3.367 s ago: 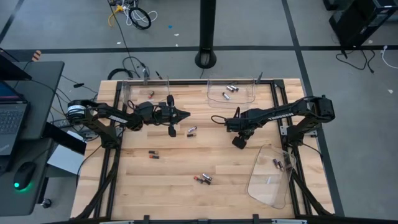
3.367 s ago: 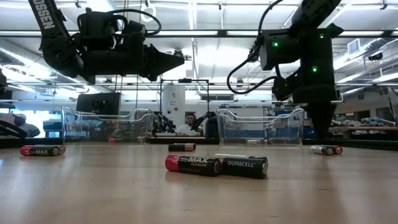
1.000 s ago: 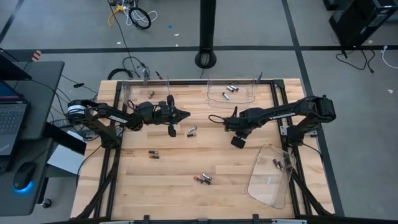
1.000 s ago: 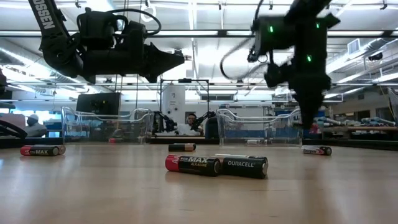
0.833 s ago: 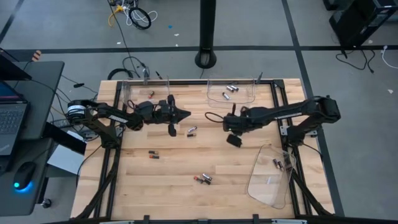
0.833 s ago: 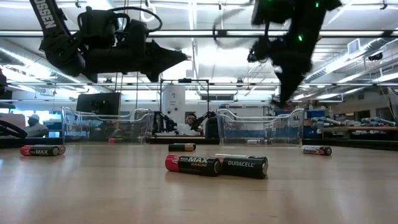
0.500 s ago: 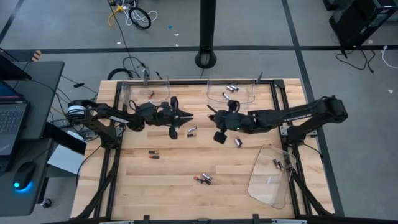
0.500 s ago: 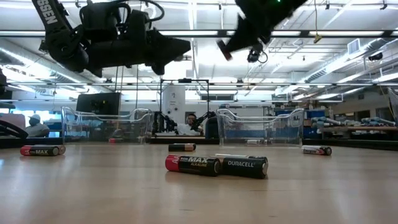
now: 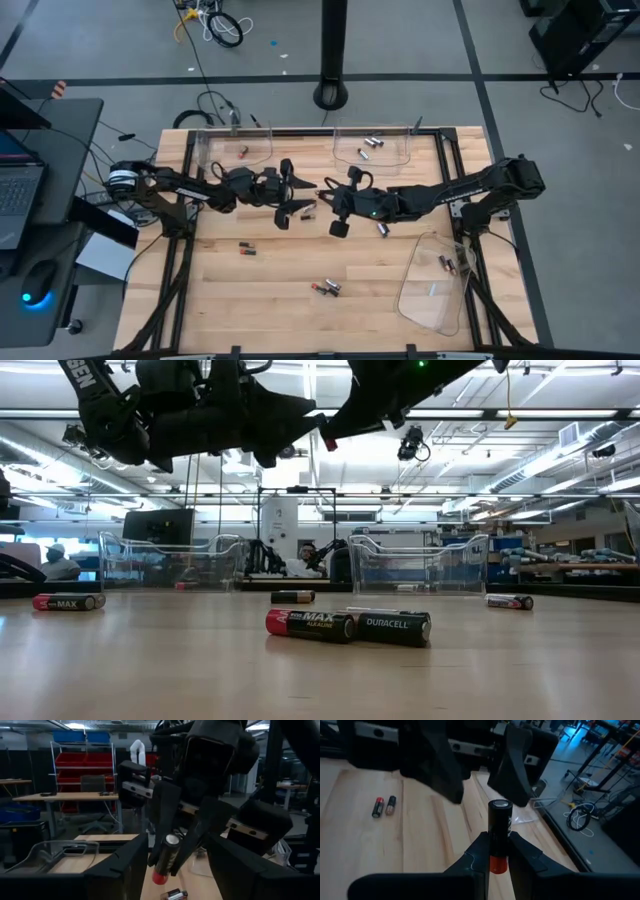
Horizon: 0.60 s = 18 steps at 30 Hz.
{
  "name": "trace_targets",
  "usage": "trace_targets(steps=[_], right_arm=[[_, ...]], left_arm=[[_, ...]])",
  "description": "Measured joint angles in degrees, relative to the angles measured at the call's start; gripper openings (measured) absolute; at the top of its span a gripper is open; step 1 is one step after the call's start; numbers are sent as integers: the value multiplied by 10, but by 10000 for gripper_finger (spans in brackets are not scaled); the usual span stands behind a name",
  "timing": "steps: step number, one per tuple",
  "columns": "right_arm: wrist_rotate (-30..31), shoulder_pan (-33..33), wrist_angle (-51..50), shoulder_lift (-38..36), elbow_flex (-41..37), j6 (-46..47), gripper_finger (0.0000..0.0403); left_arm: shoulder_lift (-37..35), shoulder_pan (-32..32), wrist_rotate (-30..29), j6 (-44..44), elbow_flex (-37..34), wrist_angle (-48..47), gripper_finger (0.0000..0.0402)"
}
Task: Sort batteries
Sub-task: Put the black battery into the top left transparent bin
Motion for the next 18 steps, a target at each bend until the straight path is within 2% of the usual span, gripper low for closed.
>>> trace_targets(steps=[11, 18], right_arm=[[0, 7, 38, 0, 0, -26, 56], [-2, 7, 46, 0, 0, -30, 56]], left_arm=[[0, -5, 4, 3, 17, -20, 197], [0, -13, 2, 38, 17, -13, 145]])
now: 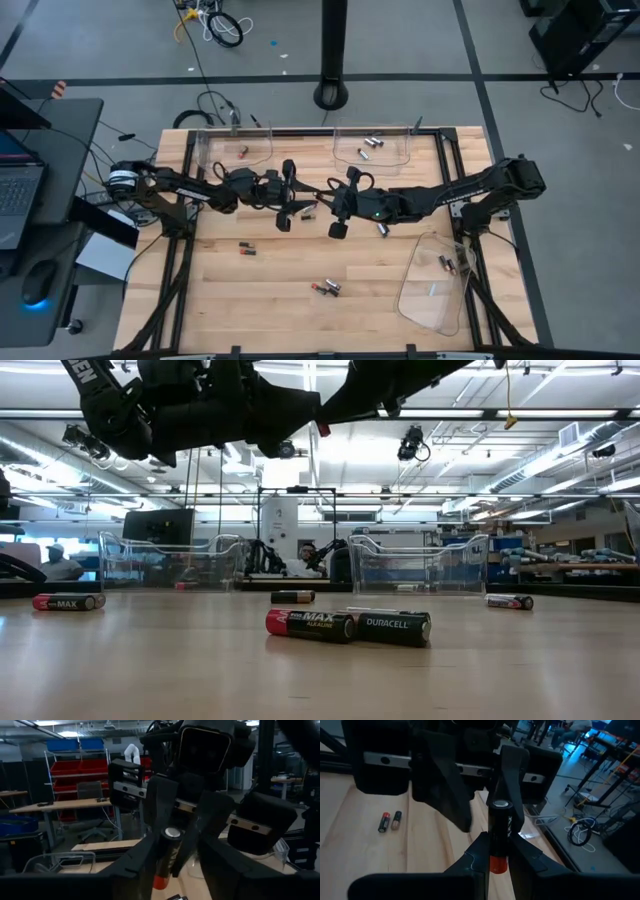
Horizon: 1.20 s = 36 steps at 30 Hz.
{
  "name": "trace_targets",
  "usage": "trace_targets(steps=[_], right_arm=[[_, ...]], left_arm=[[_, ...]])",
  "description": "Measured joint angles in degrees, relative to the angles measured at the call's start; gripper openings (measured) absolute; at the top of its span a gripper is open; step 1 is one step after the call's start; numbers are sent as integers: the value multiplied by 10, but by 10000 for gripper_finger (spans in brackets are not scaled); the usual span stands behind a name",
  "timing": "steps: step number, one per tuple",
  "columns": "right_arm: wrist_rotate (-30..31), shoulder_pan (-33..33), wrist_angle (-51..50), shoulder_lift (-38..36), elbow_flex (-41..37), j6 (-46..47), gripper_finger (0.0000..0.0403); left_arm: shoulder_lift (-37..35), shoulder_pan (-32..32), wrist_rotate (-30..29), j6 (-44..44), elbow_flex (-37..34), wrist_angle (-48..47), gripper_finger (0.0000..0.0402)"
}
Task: Sort batteries
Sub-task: Put the black battery into the top left transparent bin
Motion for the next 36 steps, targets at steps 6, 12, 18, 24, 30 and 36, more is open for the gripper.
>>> trace_targets(steps=[6, 12, 18, 24, 30, 36], right_arm=[[-3, 1, 5, 0, 0, 0, 55], [-2, 1, 10, -1, 0, 3, 55], [-2, 1, 11, -1, 0, 2, 55], [-5, 0, 14, -1, 1, 15, 104], [19, -1, 10, -1, 1, 12, 157], [38, -1, -5, -5, 1, 5, 158]], left_arm=[[0, -6, -4, 13, 0, 10, 88], [0, -6, 0, 14, 0, 14, 65], [0, -6, 3, 23, 0, 18, 59], [0, -6, 7, 21, 0, 27, 49], [-18, 7, 14, 8, 2, 24, 48], [-50, 24, 33, 22, 41, -84, 48]])
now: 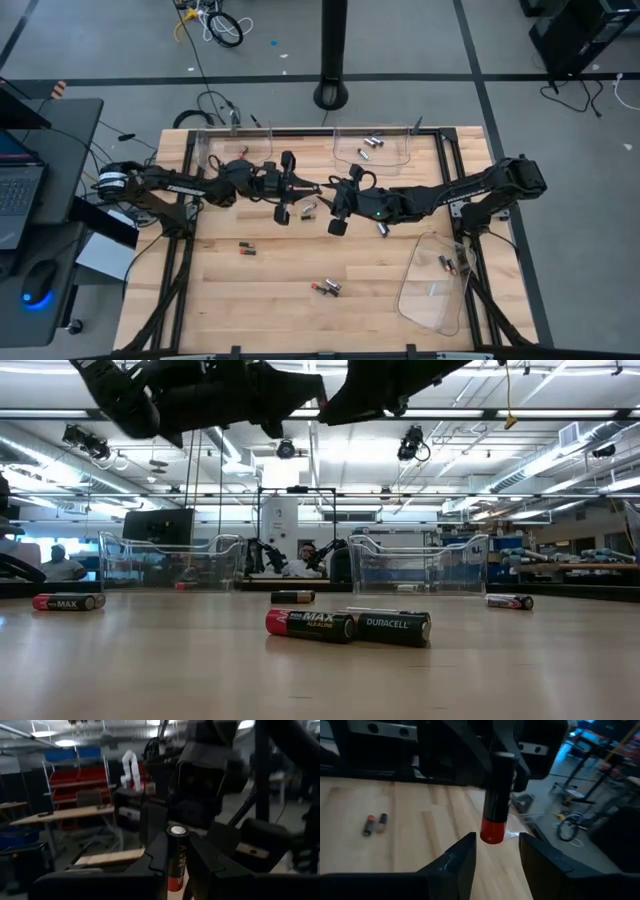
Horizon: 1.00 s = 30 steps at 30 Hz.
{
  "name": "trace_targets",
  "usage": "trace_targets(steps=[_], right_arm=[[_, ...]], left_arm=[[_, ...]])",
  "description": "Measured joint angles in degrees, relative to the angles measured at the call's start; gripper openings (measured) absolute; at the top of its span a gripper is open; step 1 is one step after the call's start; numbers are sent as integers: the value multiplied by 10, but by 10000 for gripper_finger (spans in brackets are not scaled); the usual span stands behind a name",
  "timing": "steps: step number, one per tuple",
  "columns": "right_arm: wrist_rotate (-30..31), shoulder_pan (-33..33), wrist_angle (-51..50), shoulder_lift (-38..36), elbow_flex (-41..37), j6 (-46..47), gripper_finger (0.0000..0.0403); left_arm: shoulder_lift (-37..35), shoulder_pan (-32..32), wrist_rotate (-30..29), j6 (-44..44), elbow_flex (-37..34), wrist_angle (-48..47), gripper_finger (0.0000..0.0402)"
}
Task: Sort batteries
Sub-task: Put the black battery into the top left transparent bin
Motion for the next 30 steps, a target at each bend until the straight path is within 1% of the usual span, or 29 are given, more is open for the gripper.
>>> trace_targets(steps=[4, 7, 10, 13, 15, 19, 21, 23, 28, 30], right_arm=[[49, 0, -42, -8, 0, 4, 150], [67, 0, -90, -15, 0, 21, 146], [69, 0, -127, -16, 0, 45, 133], [69, 0, -153, -16, 0, 65, 113], [69, 0, -169, -16, 0, 80, 100], [69, 0, -185, -16, -1, 96, 74], [69, 0, -185, -16, -2, 96, 62], [69, 0, -177, -16, -8, 96, 51], [68, 0, -155, -16, -31, 97, 23], [67, 0, -150, -16, -42, 97, 15]], left_arm=[[-32, 8, -1, 44, 51, -143, 48], [-63, 12, -17, 91, 102, -292, 48], [-90, 15, -64, 133, 160, -460, 48], [-104, 18, -129, 174, 225, -615, 48], [-108, 25, -173, 194, 269, -738, 48], [-101, 64, -224, 201, 350, -934, 48], [-97, 92, -256, 199, 375, -996, 48], [-97, 125, -282, 198, 380, -1021, 48], [-83, 226, -280, 199, 381, -1056, 48], [-67, 267, -277, 210, 380, -1094, 48]])
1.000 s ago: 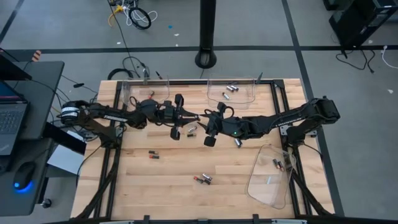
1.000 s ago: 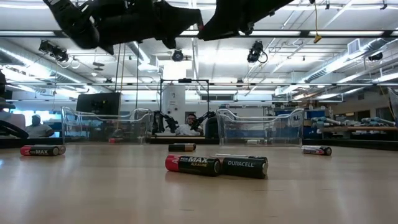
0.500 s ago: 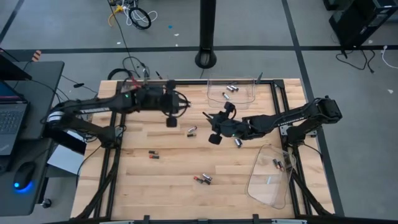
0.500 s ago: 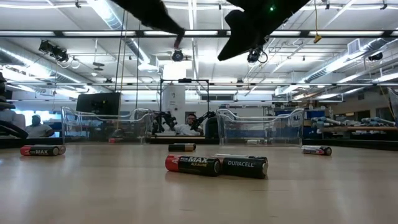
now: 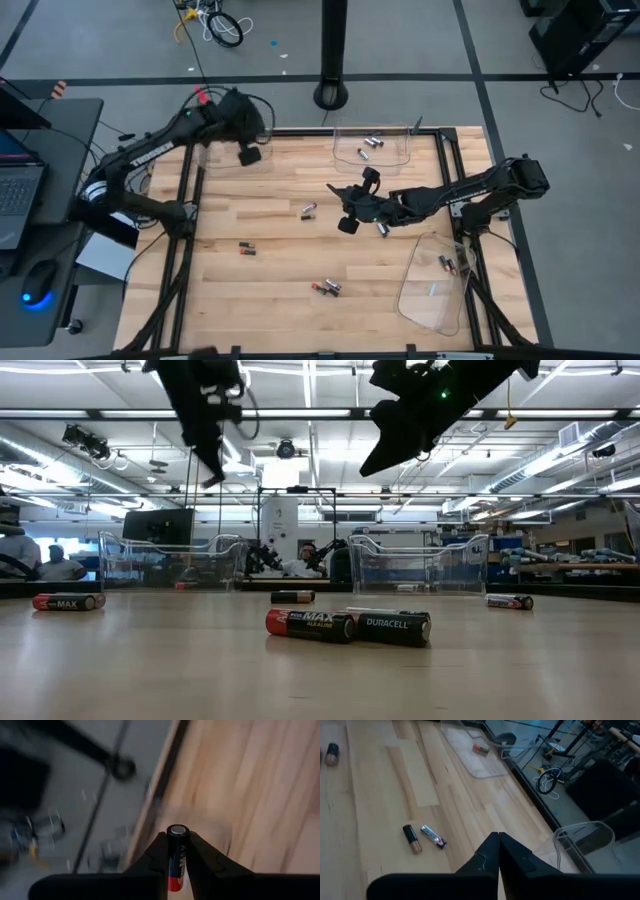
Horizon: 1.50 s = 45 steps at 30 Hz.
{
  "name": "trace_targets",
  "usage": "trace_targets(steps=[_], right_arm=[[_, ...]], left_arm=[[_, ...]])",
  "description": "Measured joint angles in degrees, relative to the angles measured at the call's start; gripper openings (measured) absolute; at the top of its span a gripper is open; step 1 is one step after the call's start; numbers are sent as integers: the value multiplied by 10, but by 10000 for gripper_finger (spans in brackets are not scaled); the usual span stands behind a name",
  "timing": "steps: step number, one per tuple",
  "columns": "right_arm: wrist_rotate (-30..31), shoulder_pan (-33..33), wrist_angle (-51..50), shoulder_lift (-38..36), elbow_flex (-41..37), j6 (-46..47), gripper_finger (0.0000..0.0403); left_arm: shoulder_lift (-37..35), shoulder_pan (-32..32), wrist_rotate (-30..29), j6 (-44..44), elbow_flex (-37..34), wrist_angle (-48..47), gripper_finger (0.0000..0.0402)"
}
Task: Sort batteries
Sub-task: Put the black battery into the top left transparent bin
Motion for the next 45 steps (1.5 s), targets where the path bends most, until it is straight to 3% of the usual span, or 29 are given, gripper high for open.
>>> trace_targets(steps=[11, 16, 28, 39, 45], right_arm=[[0, 3, 3, 0, -9, 25, 26], [-1, 5, 3, 0, -9, 25, 16], [-1, 5, 3, 0, -9, 24, 20], [-1, 5, 2, 0, -9, 23, 19], [-1, 5, 2, 0, -9, 24, 16]], left_arm=[[146, 164, 6, -43, 0, -8, 48], [213, 211, 52, -77, 0, -13, 48], [311, 221, 60, -137, -2, -22, 48], [320, 221, 59, -150, -17, 0, 49], [320, 221, 61, -146, -17, 1, 75]])
